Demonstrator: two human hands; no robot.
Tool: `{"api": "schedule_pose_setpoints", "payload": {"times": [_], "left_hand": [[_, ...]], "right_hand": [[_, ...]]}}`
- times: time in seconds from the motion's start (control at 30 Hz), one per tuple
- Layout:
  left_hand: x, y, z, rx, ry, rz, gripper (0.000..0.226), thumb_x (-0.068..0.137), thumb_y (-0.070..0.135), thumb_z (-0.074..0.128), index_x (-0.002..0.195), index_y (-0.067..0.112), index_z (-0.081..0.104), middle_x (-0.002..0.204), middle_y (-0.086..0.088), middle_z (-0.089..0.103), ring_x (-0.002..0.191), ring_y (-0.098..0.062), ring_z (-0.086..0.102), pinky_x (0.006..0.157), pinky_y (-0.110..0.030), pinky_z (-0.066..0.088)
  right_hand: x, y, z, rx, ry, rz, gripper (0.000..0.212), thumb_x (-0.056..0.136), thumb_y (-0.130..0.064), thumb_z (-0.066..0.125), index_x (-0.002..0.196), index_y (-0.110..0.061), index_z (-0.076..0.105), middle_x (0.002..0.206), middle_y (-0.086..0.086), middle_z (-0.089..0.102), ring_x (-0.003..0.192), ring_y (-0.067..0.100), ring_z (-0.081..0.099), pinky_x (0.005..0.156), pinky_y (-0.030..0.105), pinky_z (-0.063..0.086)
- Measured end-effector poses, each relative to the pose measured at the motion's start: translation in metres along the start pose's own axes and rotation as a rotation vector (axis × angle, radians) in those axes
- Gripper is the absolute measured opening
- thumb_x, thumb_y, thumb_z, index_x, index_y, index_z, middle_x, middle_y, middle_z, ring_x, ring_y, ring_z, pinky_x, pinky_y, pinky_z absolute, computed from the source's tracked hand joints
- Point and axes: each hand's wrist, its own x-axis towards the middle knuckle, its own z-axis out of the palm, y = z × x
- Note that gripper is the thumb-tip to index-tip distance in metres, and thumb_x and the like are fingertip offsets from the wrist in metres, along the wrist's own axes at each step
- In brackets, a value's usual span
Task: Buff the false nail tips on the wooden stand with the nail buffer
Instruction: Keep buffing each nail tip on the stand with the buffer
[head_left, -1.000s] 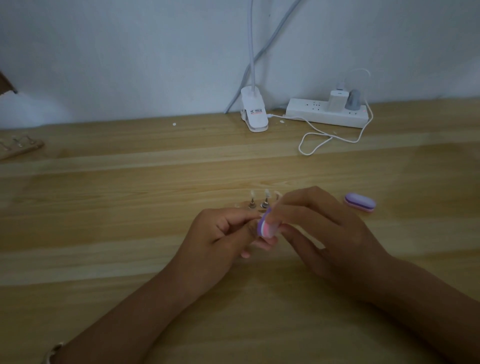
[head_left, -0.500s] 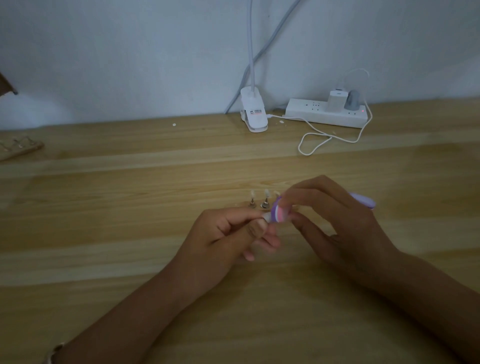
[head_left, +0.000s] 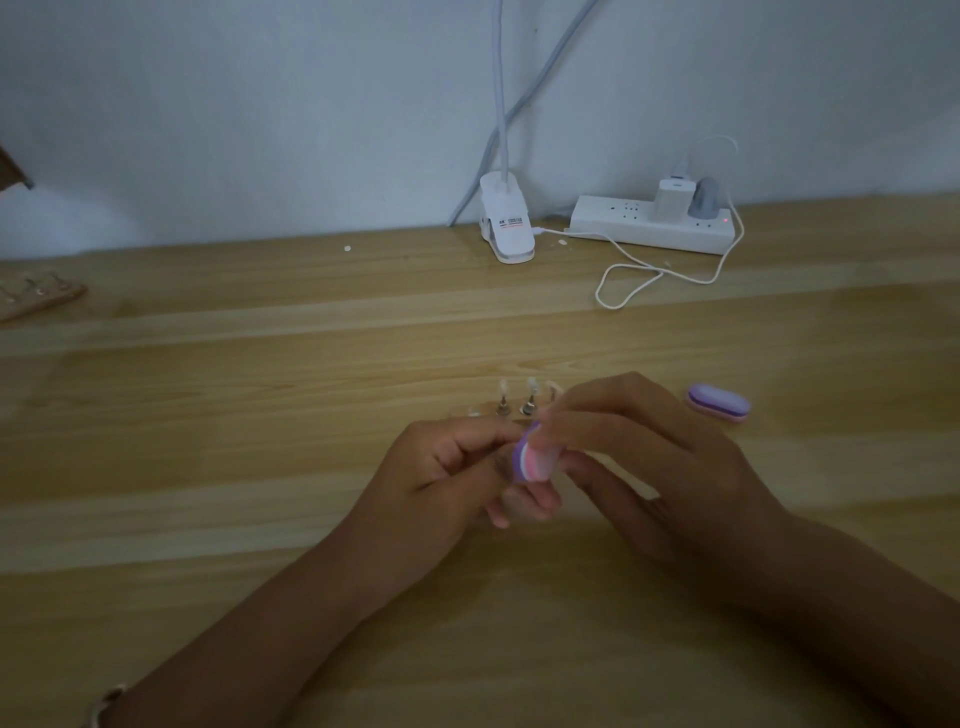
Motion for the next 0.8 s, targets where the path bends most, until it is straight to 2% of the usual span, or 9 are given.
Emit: {"api": "schedule_pose_setpoints", "payload": {"times": [0.13,0.3,0.33,0.43,0.47,0.53,0.63,0.7,0.8], "left_hand": [[0.000,0.001,0.000,-0.027,-0.013,-0.021,0.026,0.094,0.018,0.049,0.087,-0.001,0.065,0.077,-0.011,0.072,0.071,-0.022,0.071,0.059,-0.030,0.051],[0.000,0.001,0.000,-0.021,-0.015,-0.004,0.021,0.091,0.013,0.050,0.088,0.001,0.068,0.073,-0.013,0.071,0.068,-0.022,0.068,0.058,-0.030,0.051],[0.000,0.000,0.000,-0.017,-0.015,-0.009,0.023,0.092,0.015,0.051,0.087,0.000,0.067,0.073,-0.013,0.071,0.069,-0.023,0.068,0.059,-0.030,0.051],[-0.001,0.000,0.000,-0.038,-0.009,-0.009,0.023,0.093,0.017,0.050,0.084,0.002,0.065,0.073,-0.012,0.071,0.069,-0.025,0.069,0.060,-0.032,0.051],[-0.001,0.000,0.000,-0.045,-0.009,-0.011,0.023,0.094,0.017,0.049,0.084,0.003,0.065,0.073,-0.011,0.070,0.069,-0.025,0.069,0.060,-0.032,0.051],[0.000,-0.002,0.001,-0.040,-0.003,-0.019,0.021,0.094,0.018,0.049,0.085,0.008,0.065,0.074,-0.012,0.071,0.070,-0.022,0.069,0.059,-0.031,0.051],[0.001,-0.005,0.001,-0.008,-0.007,-0.009,0.020,0.094,0.020,0.050,0.088,0.009,0.066,0.076,-0.011,0.072,0.072,-0.020,0.070,0.056,-0.028,0.051],[0.001,-0.007,0.002,0.029,0.015,0.025,0.017,0.092,0.020,0.055,0.090,0.012,0.069,0.077,-0.009,0.072,0.073,-0.018,0.070,0.054,-0.027,0.052],[0.001,-0.010,0.000,0.098,0.094,0.052,0.014,0.086,0.021,0.063,0.094,0.018,0.075,0.075,-0.005,0.073,0.068,-0.015,0.066,0.053,-0.025,0.052]], "right_hand": [[0.002,0.006,-0.007,-0.039,-0.005,0.049,0.015,0.095,0.000,0.060,0.099,-0.007,0.073,0.102,0.003,0.064,0.098,0.008,0.060,0.093,0.006,0.033],[-0.001,-0.005,0.000,0.092,-0.058,0.045,0.018,0.103,-0.016,0.056,0.110,-0.026,0.068,0.108,-0.011,0.064,0.102,-0.004,0.061,0.089,0.006,0.043],[-0.002,0.000,-0.002,0.016,-0.069,0.029,0.019,0.101,-0.011,0.058,0.110,-0.021,0.071,0.108,-0.008,0.063,0.100,0.001,0.062,0.088,0.011,0.045],[-0.003,0.018,-0.012,-0.060,-0.038,0.144,0.017,0.096,-0.004,0.061,0.106,-0.014,0.072,0.106,-0.005,0.061,0.093,0.012,0.064,0.071,0.041,0.056],[-0.001,0.020,-0.015,-0.038,-0.013,0.177,0.017,0.096,-0.003,0.062,0.105,-0.013,0.071,0.105,-0.005,0.061,0.092,0.011,0.064,0.072,0.042,0.056],[0.001,0.017,-0.014,0.022,0.039,0.201,0.018,0.093,0.003,0.066,0.105,-0.010,0.070,0.103,0.001,0.062,0.096,0.008,0.062,0.086,0.027,0.052],[0.002,0.003,-0.008,0.046,0.021,0.152,0.020,0.091,0.002,0.066,0.108,-0.008,0.071,0.103,0.004,0.065,0.098,0.008,0.062,0.091,0.012,0.041],[0.000,-0.001,-0.005,0.007,-0.015,0.082,0.021,0.093,0.003,0.066,0.111,-0.006,0.072,0.106,0.004,0.066,0.098,0.009,0.061,0.092,0.008,0.037],[0.002,0.006,-0.009,-0.009,-0.033,0.104,0.027,0.088,0.010,0.069,0.111,-0.003,0.073,0.105,0.005,0.069,0.095,0.013,0.066,0.090,0.011,0.043]]}}
